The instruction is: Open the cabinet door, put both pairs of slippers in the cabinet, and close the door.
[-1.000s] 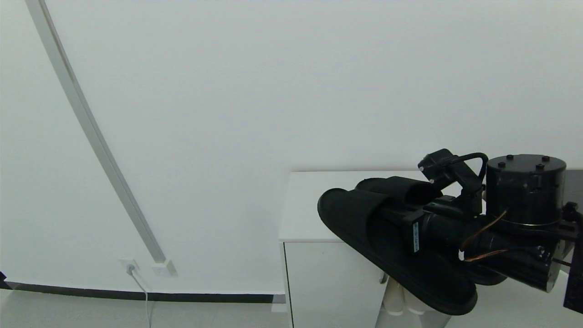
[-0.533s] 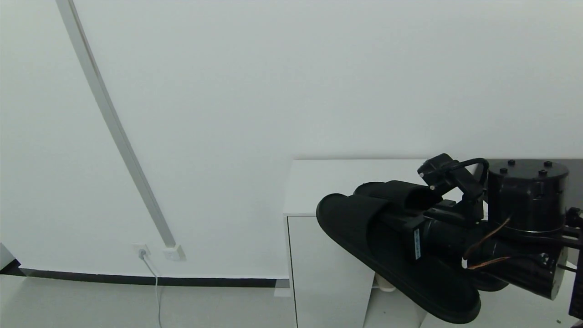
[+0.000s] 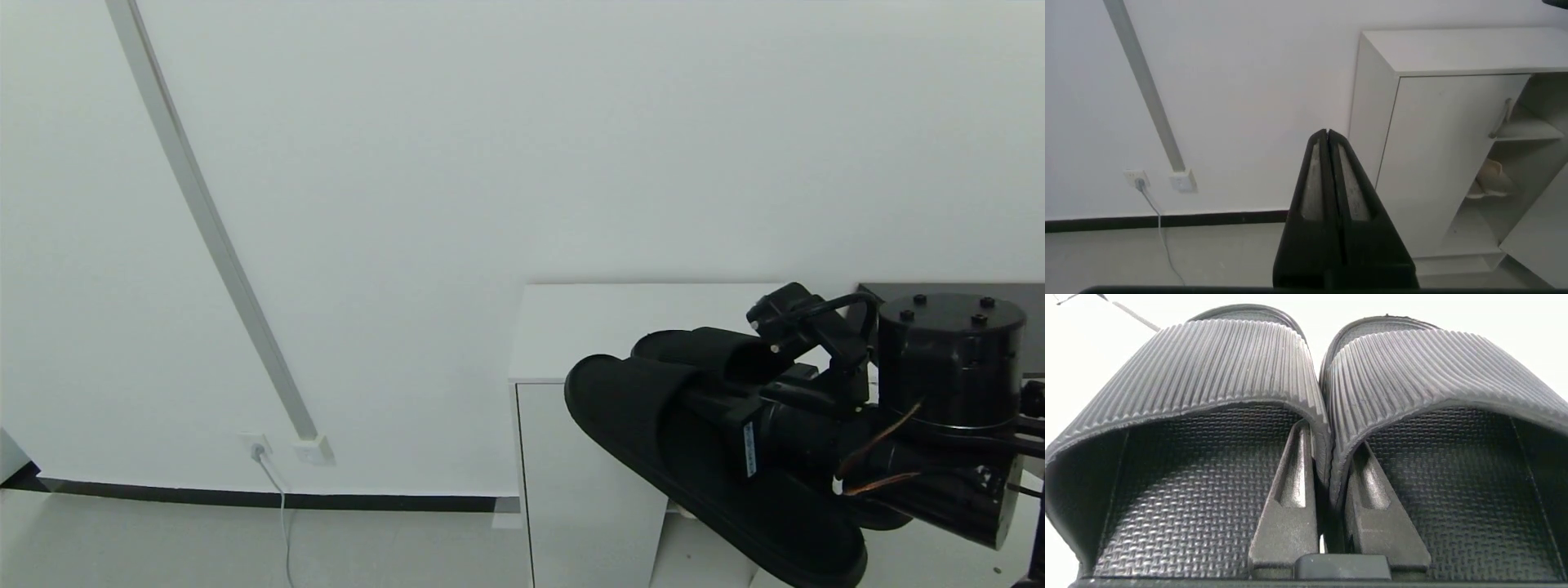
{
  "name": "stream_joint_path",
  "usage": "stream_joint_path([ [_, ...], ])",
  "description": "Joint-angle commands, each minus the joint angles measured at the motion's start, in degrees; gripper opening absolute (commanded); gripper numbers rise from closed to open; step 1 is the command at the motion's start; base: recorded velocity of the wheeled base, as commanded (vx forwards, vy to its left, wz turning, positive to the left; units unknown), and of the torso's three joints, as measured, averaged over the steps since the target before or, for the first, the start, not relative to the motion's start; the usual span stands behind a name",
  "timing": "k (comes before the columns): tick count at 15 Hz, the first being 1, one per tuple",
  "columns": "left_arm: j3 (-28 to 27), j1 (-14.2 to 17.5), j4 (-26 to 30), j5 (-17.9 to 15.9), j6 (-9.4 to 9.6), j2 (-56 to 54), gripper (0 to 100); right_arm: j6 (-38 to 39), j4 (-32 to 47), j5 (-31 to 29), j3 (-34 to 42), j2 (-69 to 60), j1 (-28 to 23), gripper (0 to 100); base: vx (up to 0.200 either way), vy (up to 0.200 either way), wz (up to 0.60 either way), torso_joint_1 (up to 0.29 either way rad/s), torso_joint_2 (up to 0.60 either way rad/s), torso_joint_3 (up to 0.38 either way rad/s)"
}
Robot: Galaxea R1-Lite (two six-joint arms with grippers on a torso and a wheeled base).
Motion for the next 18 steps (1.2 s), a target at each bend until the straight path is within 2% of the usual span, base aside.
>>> stream_joint_path([
  [1,0.0,0.0,0.0,0.0,0.04,0.1,0,-0.1,-0.1,-0.1,0.3,0.2,0.0,0,0.0,0.0,0.0,0.0,0.0,0.0],
  [4,0.0,0.0,0.0,0.1,-0.05,0.0,0,-0.1,0.0,-0.1,0.3,0.2,0.1,0,0.0,0.0,0.0,0.0,0.0,0.0],
  [18,0.0,0.0,0.0,0.0,0.04,0.0,0,-0.4,0.0,-0.2,0.4,0.0,0.3,0,0.0,-0.2,0.0,0.002,0.0,0.003],
])
